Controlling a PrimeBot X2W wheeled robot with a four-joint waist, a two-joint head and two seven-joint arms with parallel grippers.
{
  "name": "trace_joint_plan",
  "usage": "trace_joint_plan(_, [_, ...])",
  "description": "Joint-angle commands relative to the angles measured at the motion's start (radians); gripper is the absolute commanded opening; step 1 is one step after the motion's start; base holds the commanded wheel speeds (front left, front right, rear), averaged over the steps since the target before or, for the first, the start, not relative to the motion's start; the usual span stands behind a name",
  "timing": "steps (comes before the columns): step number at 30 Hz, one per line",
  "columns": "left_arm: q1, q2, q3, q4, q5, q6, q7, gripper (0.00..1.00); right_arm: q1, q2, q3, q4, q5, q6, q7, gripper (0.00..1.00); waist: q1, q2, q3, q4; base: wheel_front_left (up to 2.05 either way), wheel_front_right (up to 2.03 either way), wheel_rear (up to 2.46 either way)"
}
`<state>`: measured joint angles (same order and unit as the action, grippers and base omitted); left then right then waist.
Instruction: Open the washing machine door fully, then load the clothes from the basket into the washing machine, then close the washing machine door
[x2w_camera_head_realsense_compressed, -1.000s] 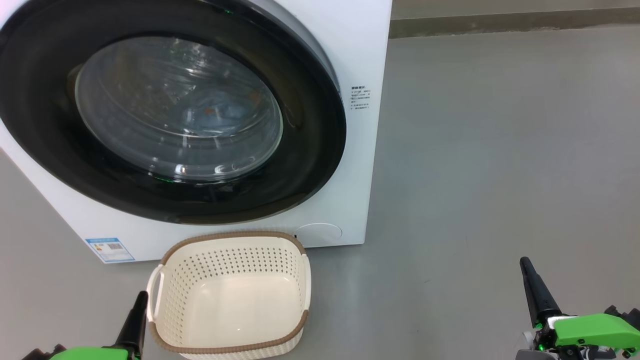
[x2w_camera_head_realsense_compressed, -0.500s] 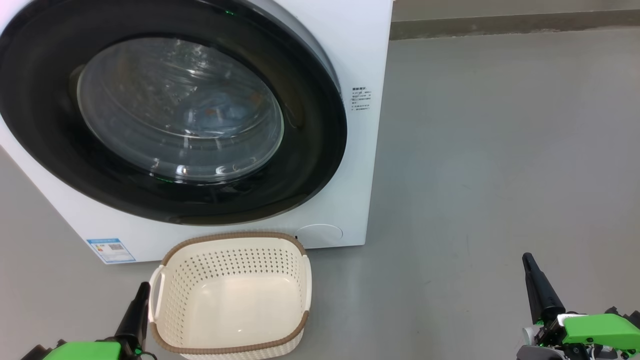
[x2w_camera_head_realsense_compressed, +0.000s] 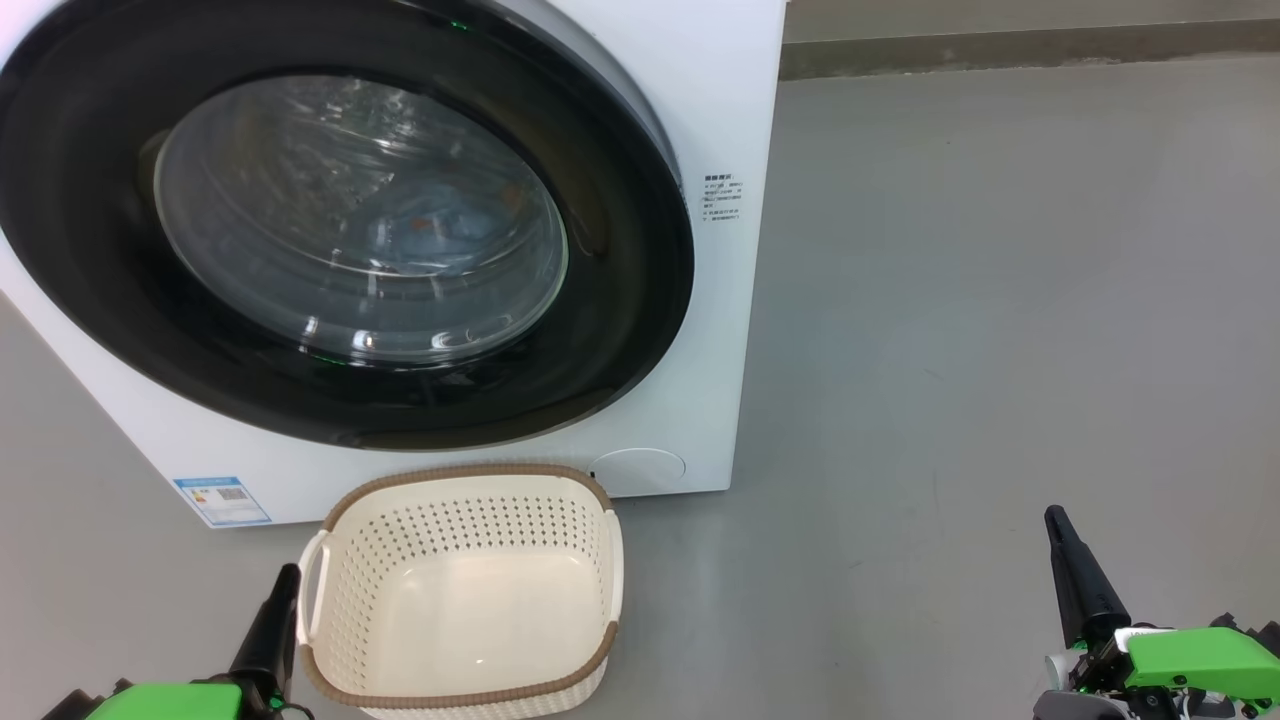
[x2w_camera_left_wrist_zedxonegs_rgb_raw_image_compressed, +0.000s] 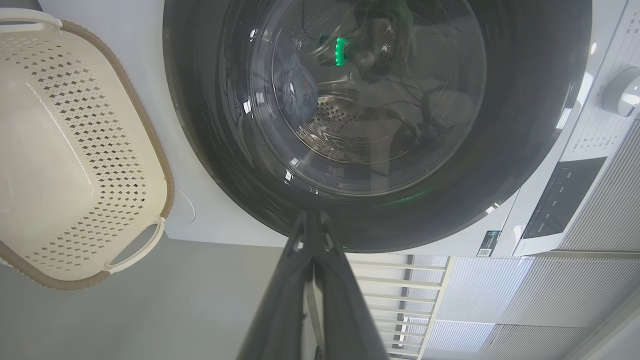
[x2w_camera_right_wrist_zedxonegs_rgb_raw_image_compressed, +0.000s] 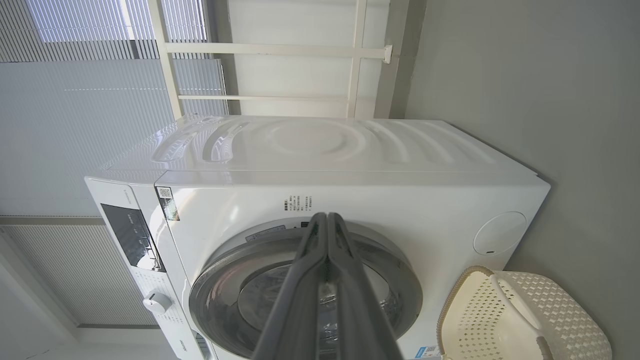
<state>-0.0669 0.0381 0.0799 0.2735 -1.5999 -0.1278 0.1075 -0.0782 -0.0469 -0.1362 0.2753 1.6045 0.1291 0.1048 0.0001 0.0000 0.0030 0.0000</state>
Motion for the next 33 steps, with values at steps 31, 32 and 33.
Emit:
trace_joint_plan(31, [-0.041, 0.012, 0.034, -0.029, -0.008, -0.003, 0.006, 0.00, -0.030, -0.003, 0.022, -0.031, 0.004, 0.002, 0.009, 0.00, -0.0001, 0.0000, 0.000, 0.000, 0.00, 0.00, 0.00])
trace_joint_plan(32, [-0.041, 0.012, 0.034, -0.029, -0.008, -0.003, 0.006, 0.00, -0.030, -0.003, 0.022, -0.031, 0.004, 0.002, 0.009, 0.00, -0.0001, 0.0000, 0.000, 0.000, 0.00, 0.00, 0.00])
trace_joint_plan(33, [-0.041, 0.012, 0.034, -0.029, -0.008, -0.003, 0.006, 0.00, -0.030, -0.003, 0.022, -0.031, 0.004, 0.002, 0.009, 0.00, -0.0001, 0.0000, 0.000, 0.000, 0.00, 0.00, 0.00])
